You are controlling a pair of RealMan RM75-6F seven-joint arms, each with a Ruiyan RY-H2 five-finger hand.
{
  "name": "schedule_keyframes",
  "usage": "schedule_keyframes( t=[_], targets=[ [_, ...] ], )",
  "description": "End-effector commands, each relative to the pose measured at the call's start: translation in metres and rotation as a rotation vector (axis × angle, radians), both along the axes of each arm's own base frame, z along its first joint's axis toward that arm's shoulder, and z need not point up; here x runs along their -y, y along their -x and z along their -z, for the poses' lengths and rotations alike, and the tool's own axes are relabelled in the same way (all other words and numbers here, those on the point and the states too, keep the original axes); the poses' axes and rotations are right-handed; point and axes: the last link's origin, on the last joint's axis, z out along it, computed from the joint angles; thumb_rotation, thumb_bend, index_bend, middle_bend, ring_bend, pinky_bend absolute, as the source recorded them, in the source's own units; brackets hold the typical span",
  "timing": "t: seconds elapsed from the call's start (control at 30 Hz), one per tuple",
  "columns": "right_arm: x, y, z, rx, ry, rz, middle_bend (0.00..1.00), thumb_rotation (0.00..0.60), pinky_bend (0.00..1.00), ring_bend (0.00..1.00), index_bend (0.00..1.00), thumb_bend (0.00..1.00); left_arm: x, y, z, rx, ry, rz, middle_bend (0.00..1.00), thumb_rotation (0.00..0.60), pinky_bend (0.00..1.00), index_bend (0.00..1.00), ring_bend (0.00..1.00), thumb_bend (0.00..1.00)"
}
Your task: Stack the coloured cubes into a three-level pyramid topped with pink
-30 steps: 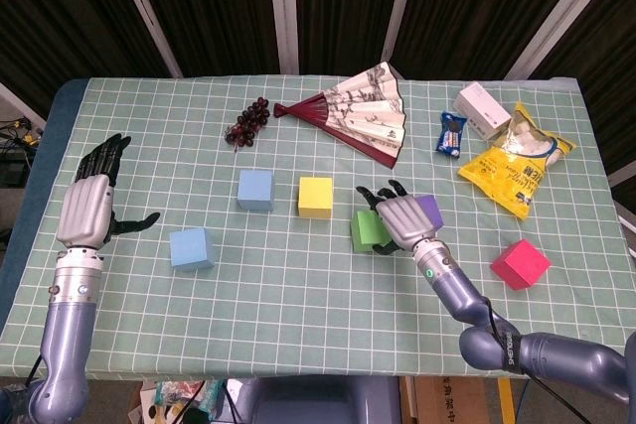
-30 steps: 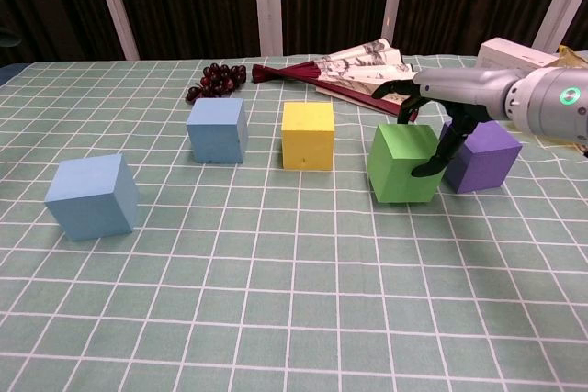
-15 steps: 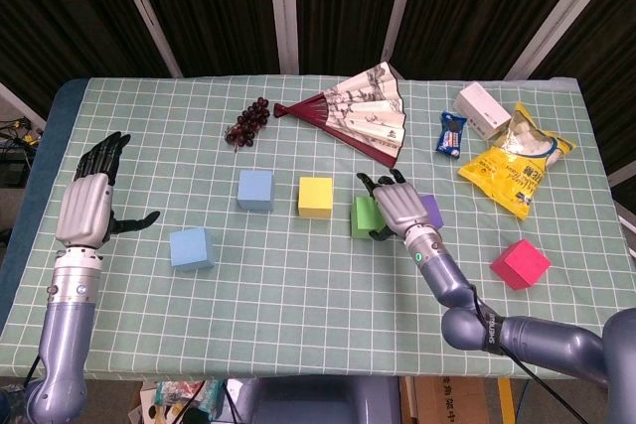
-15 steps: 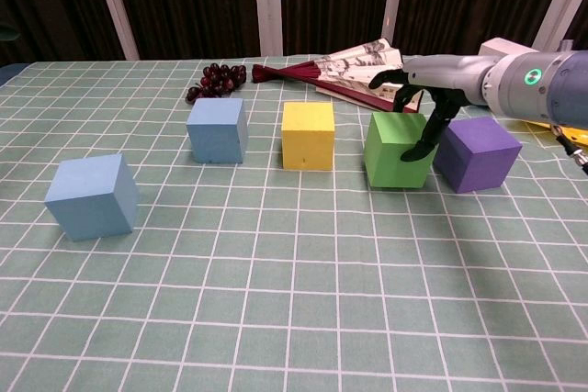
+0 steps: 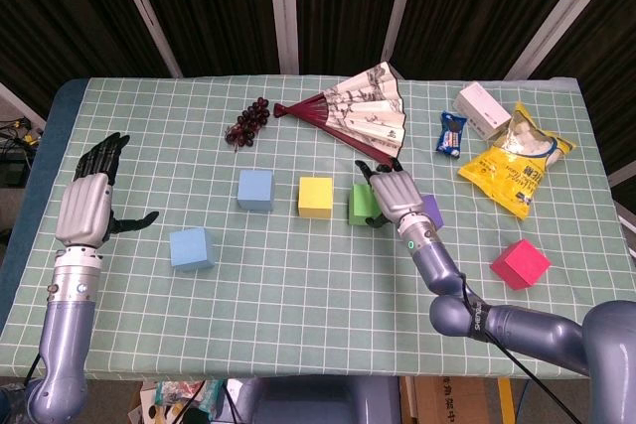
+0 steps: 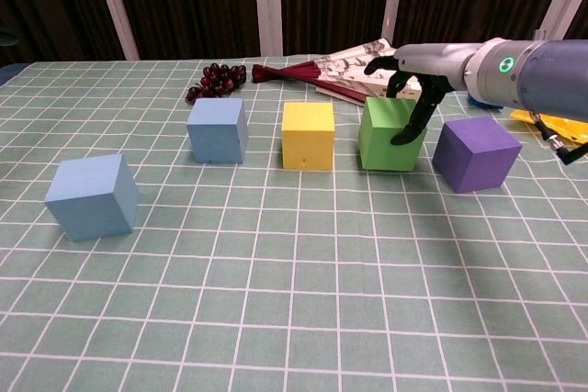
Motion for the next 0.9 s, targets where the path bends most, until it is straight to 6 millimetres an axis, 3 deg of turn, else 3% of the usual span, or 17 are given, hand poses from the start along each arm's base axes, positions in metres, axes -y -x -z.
schedule_keyframes(
  t=[0.03, 0.9],
  targets=[
    [0.003, -0.001, 0.001, 0.006, 0.007, 0.009, 0.42, 0.6, 0.0, 0.18, 0.06, 0.24, 0.0, 0.0, 0.001, -0.003, 0.003, -0.002, 0.0, 0.6, 0.0, 0.0, 0.0, 0.11],
    [0.011, -0.01, 0.015, 0.009, 0.008, 0.017, 0.42, 0.6, 0.0, 0.18, 0.06, 0.24, -0.002, 0.003, 0.005, -0.006, 0.018, -0.013, 0.0, 0.6, 0.0, 0.0, 0.0, 0.11]
  ],
)
